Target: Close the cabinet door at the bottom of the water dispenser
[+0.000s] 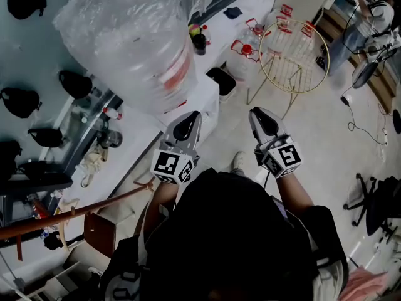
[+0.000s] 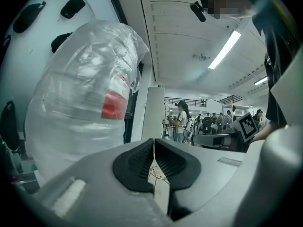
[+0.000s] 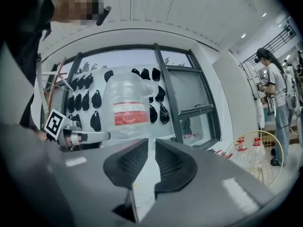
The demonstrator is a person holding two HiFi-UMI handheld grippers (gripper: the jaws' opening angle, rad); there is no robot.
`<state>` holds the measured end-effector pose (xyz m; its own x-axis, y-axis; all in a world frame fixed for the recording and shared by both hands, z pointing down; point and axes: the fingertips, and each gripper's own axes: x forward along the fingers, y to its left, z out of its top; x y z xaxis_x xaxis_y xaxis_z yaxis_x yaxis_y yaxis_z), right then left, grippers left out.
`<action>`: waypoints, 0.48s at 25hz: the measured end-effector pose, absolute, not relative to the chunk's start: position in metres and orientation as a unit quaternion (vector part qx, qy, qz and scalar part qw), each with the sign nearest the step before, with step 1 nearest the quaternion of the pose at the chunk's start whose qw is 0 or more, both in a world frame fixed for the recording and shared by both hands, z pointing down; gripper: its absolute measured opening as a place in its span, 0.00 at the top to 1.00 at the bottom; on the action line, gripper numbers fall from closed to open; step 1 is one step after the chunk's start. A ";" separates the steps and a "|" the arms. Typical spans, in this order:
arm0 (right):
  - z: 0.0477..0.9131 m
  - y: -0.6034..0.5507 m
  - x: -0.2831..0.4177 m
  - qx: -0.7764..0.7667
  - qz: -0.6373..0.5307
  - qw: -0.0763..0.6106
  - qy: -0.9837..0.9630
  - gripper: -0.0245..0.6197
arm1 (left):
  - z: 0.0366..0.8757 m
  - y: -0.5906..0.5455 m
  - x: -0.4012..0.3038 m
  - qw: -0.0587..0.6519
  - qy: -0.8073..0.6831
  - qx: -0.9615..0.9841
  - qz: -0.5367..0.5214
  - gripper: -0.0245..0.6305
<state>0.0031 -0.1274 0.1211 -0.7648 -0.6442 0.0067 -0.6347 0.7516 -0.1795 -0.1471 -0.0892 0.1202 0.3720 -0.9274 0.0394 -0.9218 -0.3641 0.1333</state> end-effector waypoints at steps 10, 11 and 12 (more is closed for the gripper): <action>0.119 -0.130 0.014 -0.349 -0.075 0.024 0.934 0.94 | 0.119 -0.096 -0.158 0.067 -0.571 0.817 -0.038 0.95; 0.118 -0.131 0.014 -0.349 -0.074 0.023 0.934 0.94 | 0.119 -0.097 -0.158 0.067 -0.571 0.818 -0.038 0.95; 0.118 -0.132 0.015 -0.349 -0.074 0.023 0.934 0.94 | 0.118 -0.098 -0.157 0.067 -0.570 0.818 -0.038 0.95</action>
<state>0.0147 -0.1319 0.1177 -0.7560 -0.6546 0.0089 -0.6478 0.7460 -0.1546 -0.1574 -0.0979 0.1183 0.3473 -0.9377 0.0139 -0.9274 -0.3412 0.1534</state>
